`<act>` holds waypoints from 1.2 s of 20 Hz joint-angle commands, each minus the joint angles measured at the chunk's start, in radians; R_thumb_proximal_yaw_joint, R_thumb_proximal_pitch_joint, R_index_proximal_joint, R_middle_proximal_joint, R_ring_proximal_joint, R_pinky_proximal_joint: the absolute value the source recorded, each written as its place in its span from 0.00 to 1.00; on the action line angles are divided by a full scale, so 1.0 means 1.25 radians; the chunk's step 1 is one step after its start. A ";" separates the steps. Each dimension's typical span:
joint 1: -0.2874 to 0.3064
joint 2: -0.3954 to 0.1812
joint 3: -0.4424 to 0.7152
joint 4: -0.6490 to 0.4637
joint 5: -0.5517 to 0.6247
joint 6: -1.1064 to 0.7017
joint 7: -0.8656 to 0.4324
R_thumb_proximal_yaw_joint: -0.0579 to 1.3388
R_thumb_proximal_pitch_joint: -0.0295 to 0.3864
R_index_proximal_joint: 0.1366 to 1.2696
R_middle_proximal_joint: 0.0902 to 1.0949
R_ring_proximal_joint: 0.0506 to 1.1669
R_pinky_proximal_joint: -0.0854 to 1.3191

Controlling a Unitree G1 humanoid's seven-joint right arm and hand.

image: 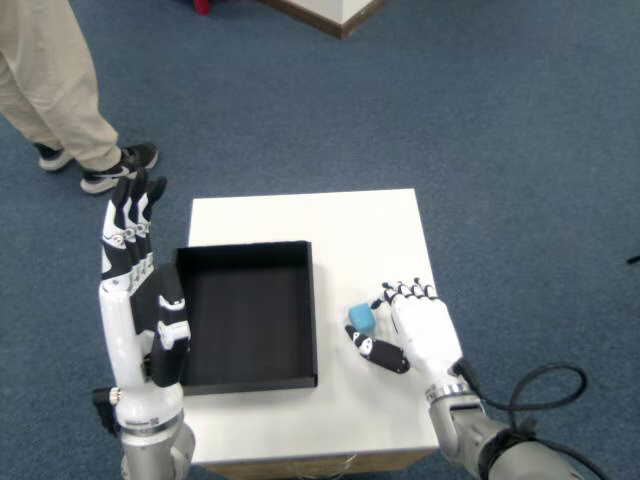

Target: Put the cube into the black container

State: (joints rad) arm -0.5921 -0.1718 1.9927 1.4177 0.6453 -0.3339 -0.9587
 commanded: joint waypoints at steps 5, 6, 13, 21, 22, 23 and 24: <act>-0.033 -0.004 -0.017 -0.011 0.013 0.081 -0.024 0.37 0.09 0.49 0.23 0.21 0.17; -0.031 -0.004 -0.020 -0.013 0.013 0.087 -0.020 0.37 0.09 0.49 0.23 0.21 0.17; -0.023 -0.003 -0.032 -0.016 0.009 0.106 -0.017 0.36 0.08 0.48 0.23 0.21 0.17; -0.017 0.001 -0.041 -0.030 -0.003 0.121 -0.031 0.36 0.08 0.50 0.25 0.21 0.18; -0.016 0.001 -0.042 -0.032 -0.005 0.121 -0.033 0.36 0.08 0.50 0.25 0.22 0.18; -0.016 0.001 -0.043 -0.034 -0.009 0.121 -0.037 0.35 0.08 0.50 0.26 0.22 0.18; -0.016 0.002 -0.043 -0.038 -0.015 0.122 -0.040 0.35 0.08 0.50 0.26 0.22 0.19</act>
State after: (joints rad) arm -0.5757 -0.1603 1.9543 1.3621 0.6352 -0.1958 -0.9565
